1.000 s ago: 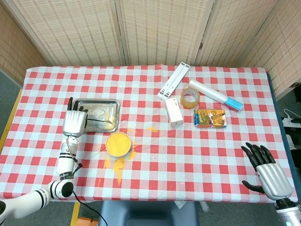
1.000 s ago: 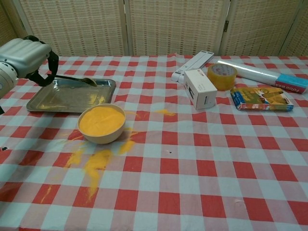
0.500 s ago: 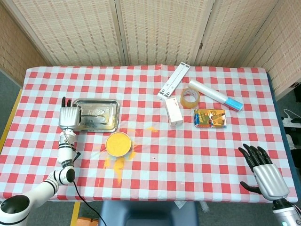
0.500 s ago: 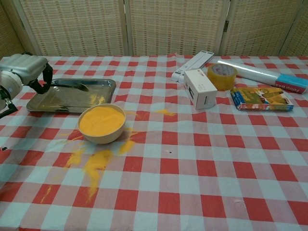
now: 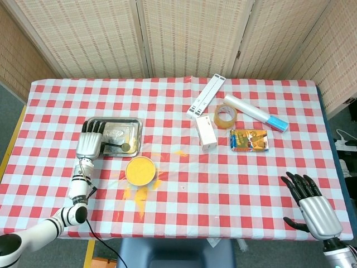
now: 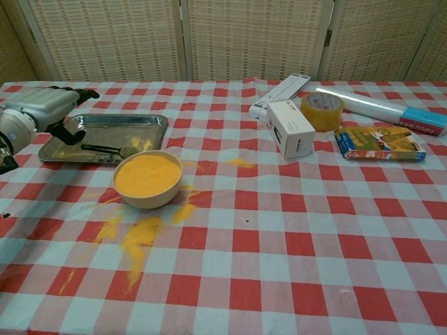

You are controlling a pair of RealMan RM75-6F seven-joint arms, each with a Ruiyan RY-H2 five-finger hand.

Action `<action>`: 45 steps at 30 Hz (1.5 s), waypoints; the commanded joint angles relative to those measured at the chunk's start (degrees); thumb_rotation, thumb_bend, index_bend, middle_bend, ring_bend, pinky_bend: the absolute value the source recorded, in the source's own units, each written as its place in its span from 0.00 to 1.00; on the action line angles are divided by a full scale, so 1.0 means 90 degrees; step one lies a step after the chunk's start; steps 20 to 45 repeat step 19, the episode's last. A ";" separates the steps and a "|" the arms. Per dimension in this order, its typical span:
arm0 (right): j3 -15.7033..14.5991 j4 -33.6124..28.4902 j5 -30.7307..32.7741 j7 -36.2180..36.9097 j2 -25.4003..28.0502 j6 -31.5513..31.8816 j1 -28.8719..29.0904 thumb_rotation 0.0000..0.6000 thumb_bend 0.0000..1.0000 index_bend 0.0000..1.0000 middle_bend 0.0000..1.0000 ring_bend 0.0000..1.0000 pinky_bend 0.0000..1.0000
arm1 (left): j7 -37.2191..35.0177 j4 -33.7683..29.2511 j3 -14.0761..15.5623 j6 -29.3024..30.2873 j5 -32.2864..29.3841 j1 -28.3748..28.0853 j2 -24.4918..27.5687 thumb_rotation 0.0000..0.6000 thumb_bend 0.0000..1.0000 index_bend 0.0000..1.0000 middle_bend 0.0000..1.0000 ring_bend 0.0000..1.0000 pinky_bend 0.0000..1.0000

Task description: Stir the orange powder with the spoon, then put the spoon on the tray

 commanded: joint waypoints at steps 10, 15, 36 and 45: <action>-0.0043 -0.0169 0.0170 -0.0031 0.0201 -0.0061 -0.0060 1.00 0.05 0.00 0.00 0.00 0.00 | -0.4119 -0.3693 0.2466 0.3408 0.4128 0.3074 0.3043 1.00 0.45 0.00 0.00 0.00 0.00; -0.0032 -0.0189 0.0230 -0.0100 0.0167 -0.0198 -0.0009 1.00 0.05 0.00 0.00 0.00 0.00 | -0.4071 -0.3261 0.2548 0.4074 0.4322 0.3511 0.3091 1.00 0.43 0.00 0.00 0.00 0.00; -0.0026 -0.0198 0.0268 -0.0126 0.0165 -0.0237 0.0000 1.00 0.05 0.00 0.00 0.00 0.00 | -0.3912 -0.3341 0.2511 0.4081 0.4274 0.3593 0.3182 1.00 0.43 0.00 0.00 0.00 0.00; -0.0026 -0.0198 0.0268 -0.0126 0.0165 -0.0237 0.0000 1.00 0.05 0.00 0.00 0.00 0.00 | -0.3912 -0.3341 0.2511 0.4081 0.4274 0.3593 0.3182 1.00 0.43 0.00 0.00 0.00 0.00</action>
